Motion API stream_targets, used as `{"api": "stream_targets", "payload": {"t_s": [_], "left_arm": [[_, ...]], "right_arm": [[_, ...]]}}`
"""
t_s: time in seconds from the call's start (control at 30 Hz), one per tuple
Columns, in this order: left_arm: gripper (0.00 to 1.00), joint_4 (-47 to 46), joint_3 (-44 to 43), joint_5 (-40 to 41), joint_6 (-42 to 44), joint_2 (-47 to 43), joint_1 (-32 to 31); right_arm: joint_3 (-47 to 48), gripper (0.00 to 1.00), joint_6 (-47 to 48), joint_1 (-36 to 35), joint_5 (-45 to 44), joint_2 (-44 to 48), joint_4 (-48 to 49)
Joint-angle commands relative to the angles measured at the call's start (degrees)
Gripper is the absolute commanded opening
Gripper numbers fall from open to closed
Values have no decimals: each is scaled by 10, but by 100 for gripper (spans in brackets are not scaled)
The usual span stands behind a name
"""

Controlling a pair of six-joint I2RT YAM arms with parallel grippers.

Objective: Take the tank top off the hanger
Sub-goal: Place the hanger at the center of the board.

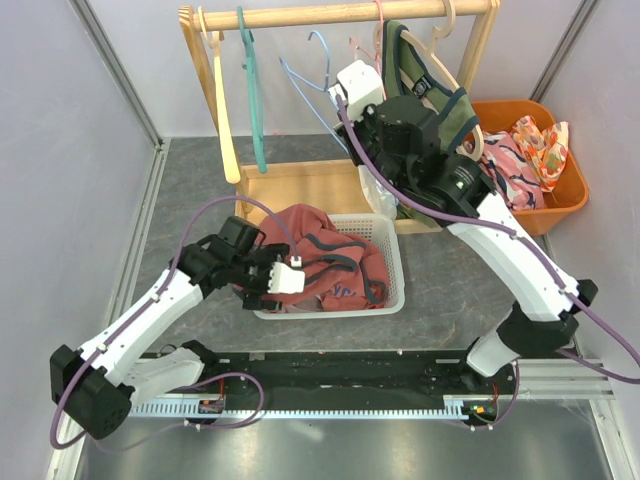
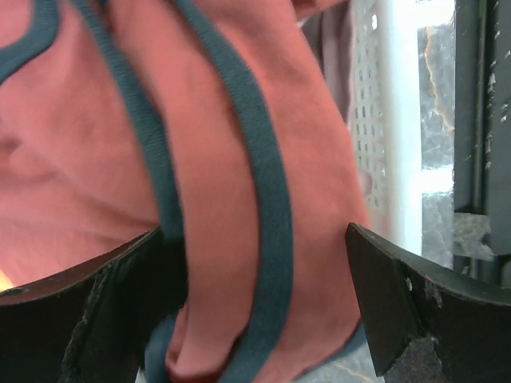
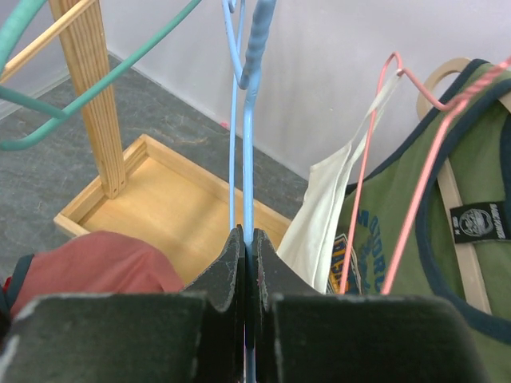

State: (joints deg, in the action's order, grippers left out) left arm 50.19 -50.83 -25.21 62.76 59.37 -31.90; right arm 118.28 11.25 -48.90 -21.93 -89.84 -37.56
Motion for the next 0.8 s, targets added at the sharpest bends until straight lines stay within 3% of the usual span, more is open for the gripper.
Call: {"api": "stream_targets", "payload": {"t_s": [0.0,0.03,0.07,0.13,0.47,0.77], "left_arm": [[81,-48,11,74,-3,7,-54],[66,-48,-7,68,-10,10,-59],[28,-54,-20,60,-20,14,-65],[2,-68,-64,53,-58,29,-79],[2,-106,-224,18,-177,81,-113],[2,-106,-191,1,-267,88,-157]], "right_arm": [[44,0,-1,4,-18,-33,41],[49,0,0,6,-21,-45,49],[62,0,-1,11,-21,-52,51],[73,0,-11,18,-15,-68,58],[67,0,-61,61,26,-95,119],[108,0,-69,72,57,-141,130]]}}
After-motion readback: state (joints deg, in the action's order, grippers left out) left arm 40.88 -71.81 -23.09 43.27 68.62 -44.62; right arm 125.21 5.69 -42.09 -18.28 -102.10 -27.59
